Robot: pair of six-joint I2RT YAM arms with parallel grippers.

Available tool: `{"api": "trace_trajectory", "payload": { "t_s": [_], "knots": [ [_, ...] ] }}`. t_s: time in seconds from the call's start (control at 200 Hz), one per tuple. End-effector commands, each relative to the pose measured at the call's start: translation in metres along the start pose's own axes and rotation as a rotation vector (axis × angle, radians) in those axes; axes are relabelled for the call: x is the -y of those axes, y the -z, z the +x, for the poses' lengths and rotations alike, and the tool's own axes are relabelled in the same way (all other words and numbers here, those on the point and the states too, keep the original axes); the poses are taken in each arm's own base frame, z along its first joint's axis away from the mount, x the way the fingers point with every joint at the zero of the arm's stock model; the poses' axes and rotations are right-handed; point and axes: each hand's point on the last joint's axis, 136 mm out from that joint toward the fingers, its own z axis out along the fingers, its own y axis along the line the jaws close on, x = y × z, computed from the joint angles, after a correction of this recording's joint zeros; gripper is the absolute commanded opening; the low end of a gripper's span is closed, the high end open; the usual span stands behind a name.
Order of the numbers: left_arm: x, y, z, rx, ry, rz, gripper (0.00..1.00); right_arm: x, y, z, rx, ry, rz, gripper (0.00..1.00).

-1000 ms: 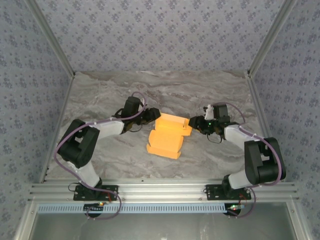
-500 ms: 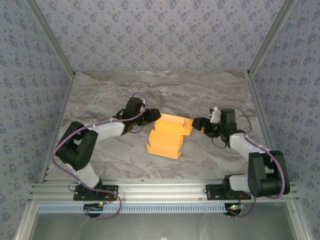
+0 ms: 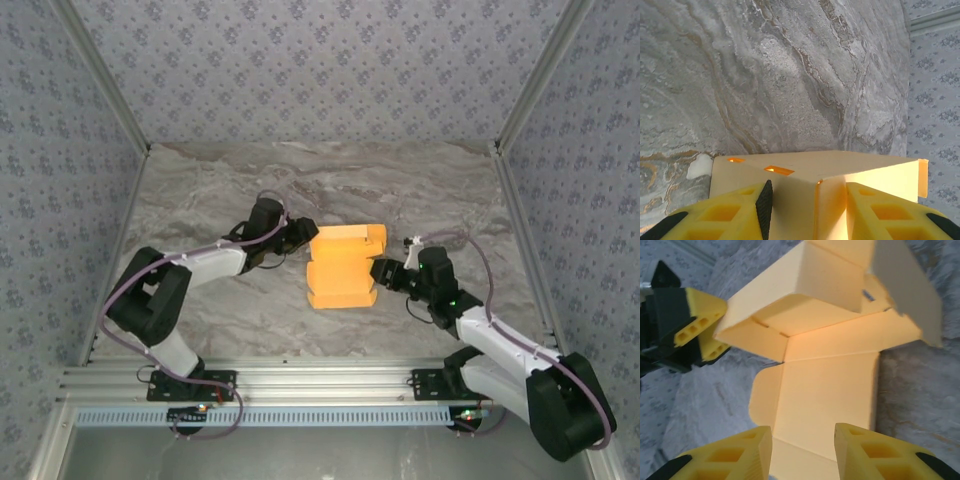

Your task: Fold the paper box

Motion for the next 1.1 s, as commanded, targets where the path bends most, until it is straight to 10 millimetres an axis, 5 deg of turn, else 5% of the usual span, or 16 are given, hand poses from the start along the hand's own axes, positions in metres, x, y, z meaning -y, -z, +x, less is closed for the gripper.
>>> {"api": "trace_trajectory", "payload": {
  "t_s": [0.0, 0.36, 0.705, 1.094],
  "knots": [
    [-0.072, 0.001, 0.028, -0.056, 0.110, -0.248, 0.42, 0.027, -0.003, -0.012, 0.105, 0.016, 0.140, 0.38],
    [-0.074, -0.002, 0.031, -0.081, 0.105, -0.266, 0.43, 0.041, -0.041, -0.027, 0.063, 0.115, 0.273, 0.34],
    [-0.079, -0.008, 0.031, -0.106, 0.084, -0.310, 0.43, 0.077, -0.036, -0.050, 0.129, 0.077, 0.458, 0.35],
    [-0.082, -0.011, 0.032, -0.112, 0.079, -0.337, 0.43, 0.116, -0.016, -0.041, 0.117, -0.037, 0.646, 0.39]
  ]
}}
